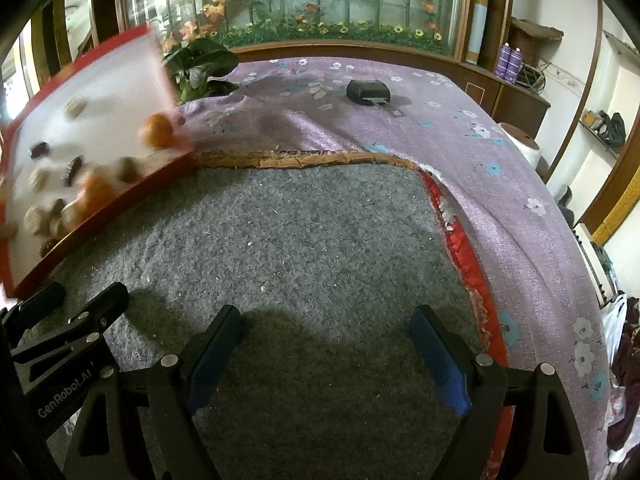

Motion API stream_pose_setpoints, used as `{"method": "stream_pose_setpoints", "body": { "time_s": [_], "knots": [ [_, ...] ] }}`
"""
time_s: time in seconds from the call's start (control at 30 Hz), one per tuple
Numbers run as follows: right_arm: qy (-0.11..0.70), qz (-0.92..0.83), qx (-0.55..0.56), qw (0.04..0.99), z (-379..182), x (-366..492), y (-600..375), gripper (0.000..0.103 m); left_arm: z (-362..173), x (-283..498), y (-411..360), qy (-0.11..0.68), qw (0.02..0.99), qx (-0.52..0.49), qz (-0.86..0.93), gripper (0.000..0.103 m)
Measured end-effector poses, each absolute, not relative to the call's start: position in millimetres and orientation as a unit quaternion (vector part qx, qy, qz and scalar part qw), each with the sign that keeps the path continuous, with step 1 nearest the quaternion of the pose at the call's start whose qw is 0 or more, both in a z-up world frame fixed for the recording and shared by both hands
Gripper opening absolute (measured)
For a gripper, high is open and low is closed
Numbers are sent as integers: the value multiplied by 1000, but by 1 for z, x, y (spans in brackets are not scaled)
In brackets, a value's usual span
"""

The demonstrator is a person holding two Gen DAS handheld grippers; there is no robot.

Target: Organize fruits

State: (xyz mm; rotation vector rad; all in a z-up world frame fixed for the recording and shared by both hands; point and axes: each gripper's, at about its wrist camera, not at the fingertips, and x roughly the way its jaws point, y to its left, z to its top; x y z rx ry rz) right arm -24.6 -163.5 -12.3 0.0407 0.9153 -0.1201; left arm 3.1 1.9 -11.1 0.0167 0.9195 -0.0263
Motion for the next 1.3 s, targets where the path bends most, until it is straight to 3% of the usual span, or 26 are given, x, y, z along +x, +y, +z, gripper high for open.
{"method": "stream_pose_setpoints", "body": {
  "time_s": [1.3],
  "knots": [
    [441,-58,19,895,-13,-23,-164,87,-9,4,5,444,896,8,-13,84]
  ]
}}
